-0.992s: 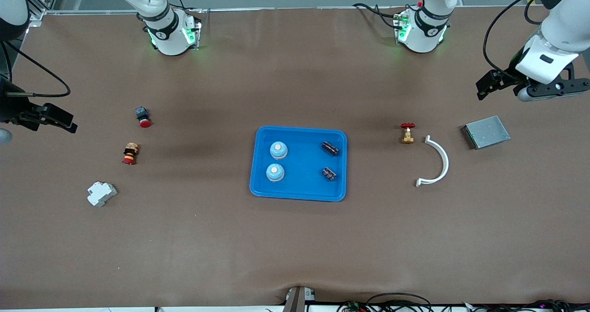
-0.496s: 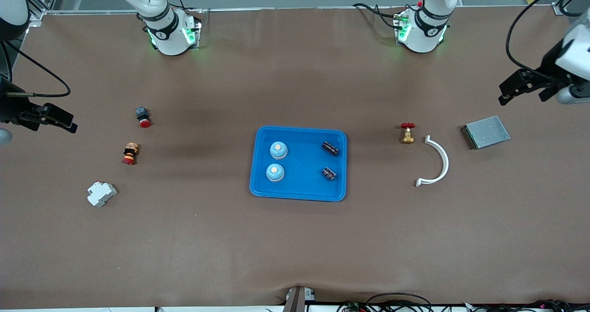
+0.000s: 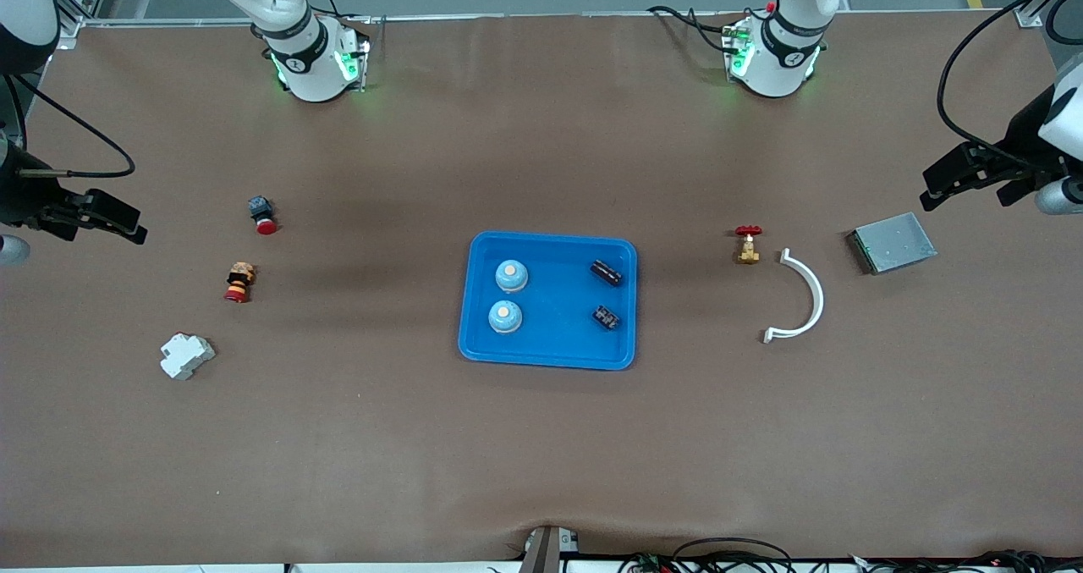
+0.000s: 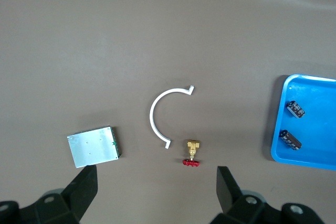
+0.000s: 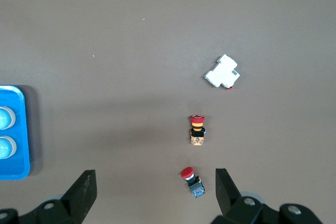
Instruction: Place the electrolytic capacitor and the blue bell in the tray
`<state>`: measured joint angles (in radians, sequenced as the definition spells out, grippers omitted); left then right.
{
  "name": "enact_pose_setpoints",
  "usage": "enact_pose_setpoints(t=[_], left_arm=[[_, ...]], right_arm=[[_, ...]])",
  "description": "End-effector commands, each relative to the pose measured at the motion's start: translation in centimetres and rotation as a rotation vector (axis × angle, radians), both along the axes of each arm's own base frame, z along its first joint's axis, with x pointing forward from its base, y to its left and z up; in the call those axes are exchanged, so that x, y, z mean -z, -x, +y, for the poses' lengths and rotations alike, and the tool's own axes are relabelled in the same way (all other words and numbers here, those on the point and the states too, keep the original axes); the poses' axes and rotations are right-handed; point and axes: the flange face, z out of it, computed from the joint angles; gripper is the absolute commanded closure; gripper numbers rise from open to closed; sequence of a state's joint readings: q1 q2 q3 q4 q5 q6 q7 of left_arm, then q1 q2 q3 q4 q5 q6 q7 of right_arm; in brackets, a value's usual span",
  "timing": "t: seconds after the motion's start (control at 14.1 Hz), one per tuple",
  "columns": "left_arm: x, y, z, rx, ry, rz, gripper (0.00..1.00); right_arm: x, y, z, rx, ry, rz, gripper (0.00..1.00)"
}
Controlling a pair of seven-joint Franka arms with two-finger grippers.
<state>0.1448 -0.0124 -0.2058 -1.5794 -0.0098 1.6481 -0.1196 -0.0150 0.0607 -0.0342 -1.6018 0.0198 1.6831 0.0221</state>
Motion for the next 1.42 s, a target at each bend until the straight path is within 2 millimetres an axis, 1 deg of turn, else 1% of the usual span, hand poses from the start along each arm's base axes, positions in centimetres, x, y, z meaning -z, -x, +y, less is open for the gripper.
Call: enact_pose_setpoints(t=[0.0, 0.42, 0.5, 0.64, 0.78, 0.85, 0.92, 0.99, 1.06, 1.35], left_arm=[[-0.6, 0.0, 0.1, 0.011, 0.004, 0.001, 0.00], [-0.6, -0.1, 0.0, 0.004, 0.004, 0.001, 0.00], [-0.6, 0.0, -0.5, 0.013, 0.004, 0.000, 0.00], [-0.9, 0.4, -3.2, 0.069, -0.063, -0.009, 0.00], [-1.0, 0.8, -6.0, 0.133, -0.190, -0.026, 0.00], [-1.1, 1.0, -7.1, 0.138, -0.243, -0.040, 0.00], [-1.0, 1.1, -8.1, 0.099, -0.255, -0.046, 0.00], [-1.0, 1.3, -8.2, 0.024, -0.247, -0.050, 0.00], [-0.8, 1.5, -8.4, -0.004, -0.249, -0.036, 0.00], [-0.9, 1.3, -7.4, 0.002, -0.243, -0.030, 0.00]], right_arm=[[-0.6, 0.6, 0.1, 0.009, -0.012, -0.003, 0.00], [-0.5, 0.6, 0.0, 0.011, -0.012, -0.001, 0.00], [-0.5, 0.6, -0.1, 0.012, -0.012, 0.000, 0.00], [-0.6, 0.6, -0.1, 0.012, -0.012, -0.001, 0.00], [-0.4, 0.6, -0.1, 0.012, -0.012, 0.003, 0.00], [-0.4, 0.6, -0.1, 0.012, -0.012, 0.003, 0.00], [-0.3, 0.6, -0.1, 0.012, -0.012, 0.005, 0.00], [-0.3, 0.6, 0.0, 0.011, -0.012, 0.005, 0.00], [-0.4, 0.6, 0.0, 0.012, -0.012, 0.002, 0.00], [-0.1, 0.7, -0.1, 0.014, -0.012, 0.010, 0.00]])
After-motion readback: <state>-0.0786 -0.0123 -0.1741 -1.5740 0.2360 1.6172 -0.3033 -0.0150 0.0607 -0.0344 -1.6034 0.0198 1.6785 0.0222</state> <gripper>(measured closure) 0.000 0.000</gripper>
